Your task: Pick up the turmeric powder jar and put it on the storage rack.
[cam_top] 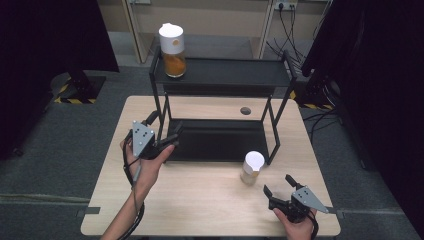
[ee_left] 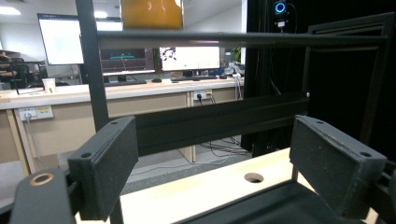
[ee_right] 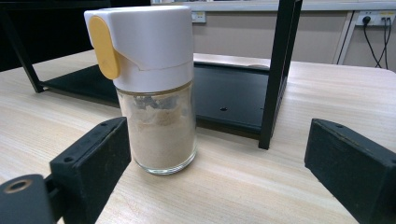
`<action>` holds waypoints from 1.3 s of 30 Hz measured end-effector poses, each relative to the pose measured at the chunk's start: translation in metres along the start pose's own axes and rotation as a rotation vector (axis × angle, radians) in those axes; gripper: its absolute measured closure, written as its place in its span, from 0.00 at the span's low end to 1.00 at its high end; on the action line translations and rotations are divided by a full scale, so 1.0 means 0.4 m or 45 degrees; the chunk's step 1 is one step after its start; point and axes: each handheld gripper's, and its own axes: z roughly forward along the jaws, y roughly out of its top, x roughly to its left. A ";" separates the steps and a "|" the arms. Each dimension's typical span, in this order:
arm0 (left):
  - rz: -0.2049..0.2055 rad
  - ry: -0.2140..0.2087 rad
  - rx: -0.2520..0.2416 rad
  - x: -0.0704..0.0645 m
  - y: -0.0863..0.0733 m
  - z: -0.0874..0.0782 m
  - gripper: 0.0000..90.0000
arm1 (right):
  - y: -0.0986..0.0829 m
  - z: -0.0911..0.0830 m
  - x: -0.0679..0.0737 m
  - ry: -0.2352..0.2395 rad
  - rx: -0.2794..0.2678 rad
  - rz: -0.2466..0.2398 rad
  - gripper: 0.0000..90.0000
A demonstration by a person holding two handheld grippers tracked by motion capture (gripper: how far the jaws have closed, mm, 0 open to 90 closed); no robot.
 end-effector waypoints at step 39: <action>-0.092 -0.031 0.165 -0.031 -0.225 -0.107 0.16 | 0.000 0.000 0.001 -0.003 -0.001 0.000 0.08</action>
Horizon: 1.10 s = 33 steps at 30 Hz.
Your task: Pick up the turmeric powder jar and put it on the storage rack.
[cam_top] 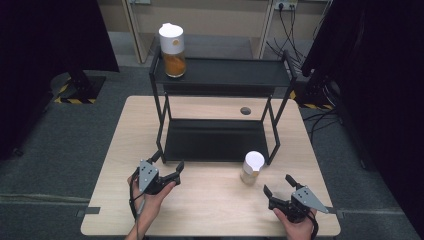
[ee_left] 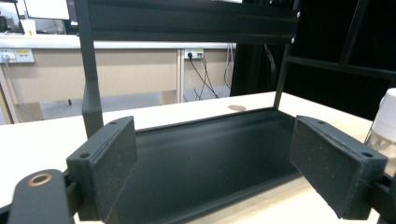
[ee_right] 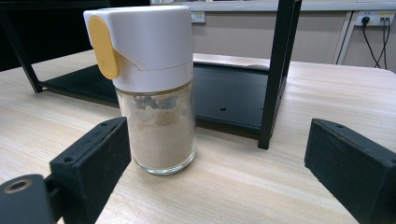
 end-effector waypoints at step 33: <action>-0.016 0.002 0.137 0.005 -0.065 0.005 0.15 | 0.001 0.000 0.000 0.000 0.002 -0.002 0.08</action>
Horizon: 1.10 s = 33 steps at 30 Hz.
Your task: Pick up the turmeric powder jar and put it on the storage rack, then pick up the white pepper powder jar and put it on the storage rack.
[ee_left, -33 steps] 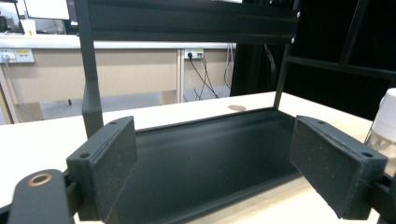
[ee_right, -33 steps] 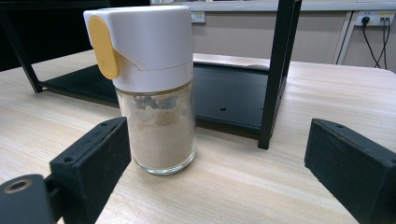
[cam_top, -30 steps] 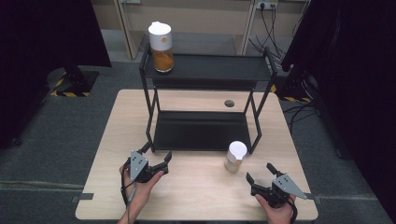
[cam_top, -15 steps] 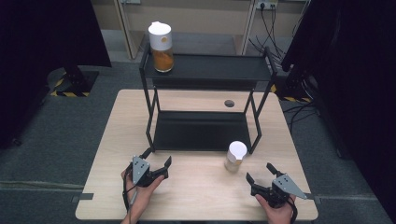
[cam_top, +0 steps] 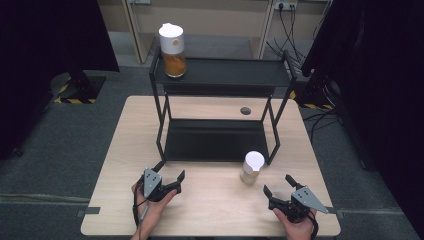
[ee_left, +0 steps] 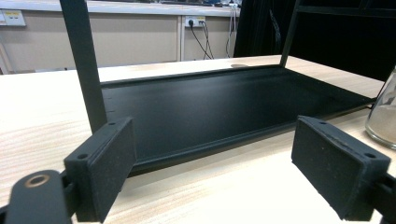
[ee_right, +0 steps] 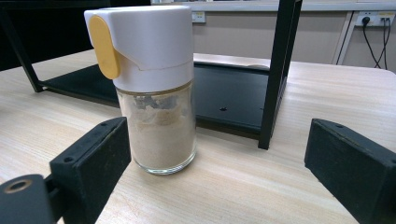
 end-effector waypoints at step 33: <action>0.012 -0.009 -0.009 -0.008 -0.004 -0.002 0.15 | 0.085 0.143 0.077 0.080 -0.050 -0.020 0.17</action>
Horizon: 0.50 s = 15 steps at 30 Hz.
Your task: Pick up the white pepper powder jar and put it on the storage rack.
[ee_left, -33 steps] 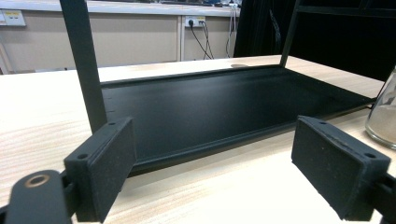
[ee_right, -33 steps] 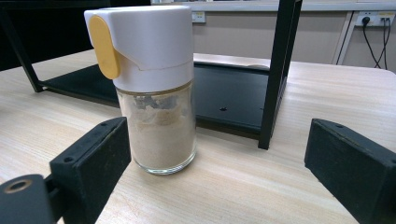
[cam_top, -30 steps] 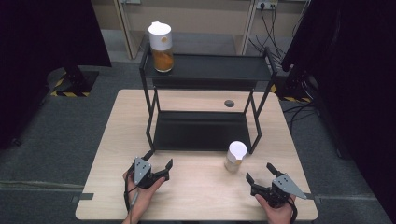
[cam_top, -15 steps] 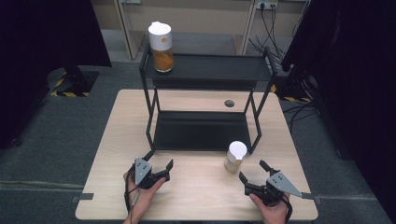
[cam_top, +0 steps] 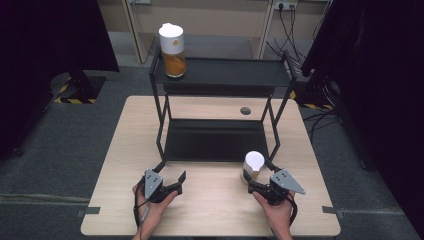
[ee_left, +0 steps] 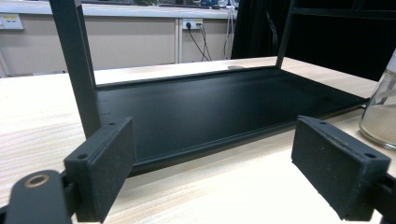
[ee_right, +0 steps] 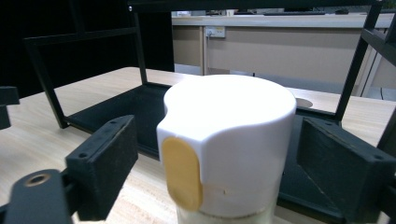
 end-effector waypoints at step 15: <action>0.003 -0.001 0.000 -0.001 0.000 0.000 0.15 | -0.004 0.020 0.019 -0.057 0.019 -0.008 0.34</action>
